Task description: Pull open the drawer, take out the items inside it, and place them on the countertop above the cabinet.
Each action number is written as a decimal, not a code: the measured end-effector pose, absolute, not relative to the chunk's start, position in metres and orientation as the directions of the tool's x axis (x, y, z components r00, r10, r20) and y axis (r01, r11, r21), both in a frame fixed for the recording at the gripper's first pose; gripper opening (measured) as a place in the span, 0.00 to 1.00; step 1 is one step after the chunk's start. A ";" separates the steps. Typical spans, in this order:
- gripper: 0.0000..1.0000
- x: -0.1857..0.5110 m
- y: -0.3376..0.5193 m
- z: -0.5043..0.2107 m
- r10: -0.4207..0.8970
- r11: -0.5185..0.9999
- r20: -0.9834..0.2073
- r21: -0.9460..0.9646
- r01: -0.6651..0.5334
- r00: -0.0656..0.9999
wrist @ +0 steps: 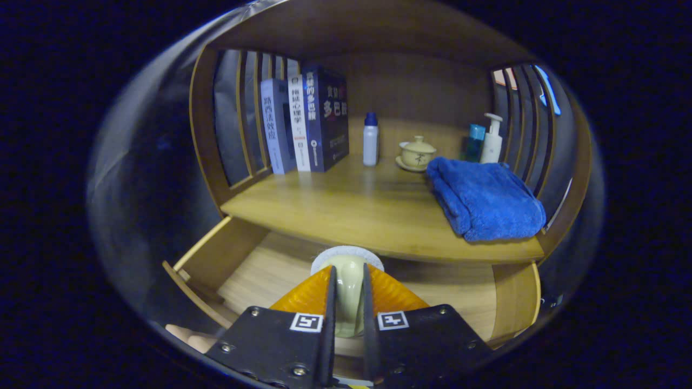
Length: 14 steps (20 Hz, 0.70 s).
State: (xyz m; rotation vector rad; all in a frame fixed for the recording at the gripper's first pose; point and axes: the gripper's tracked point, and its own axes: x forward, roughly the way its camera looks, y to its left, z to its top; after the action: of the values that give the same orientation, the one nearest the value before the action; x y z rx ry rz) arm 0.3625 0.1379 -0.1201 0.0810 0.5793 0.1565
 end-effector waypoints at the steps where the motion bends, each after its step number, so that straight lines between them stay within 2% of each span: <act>1: 0.23 0.367 0.138 -0.109 0.167 0.985 -0.509 0.123 -0.121 0.844; 7: 0.23 0.408 0.136 -0.067 0.108 0.993 -0.387 0.087 -0.080 0.916; 14: 0.22 0.460 0.140 -0.092 0.028 0.998 -0.394 0.062 -0.004 0.919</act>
State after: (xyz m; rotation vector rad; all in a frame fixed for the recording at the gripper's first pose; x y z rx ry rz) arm 0.4597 0.1398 -0.0923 0.0607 0.4056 0.0166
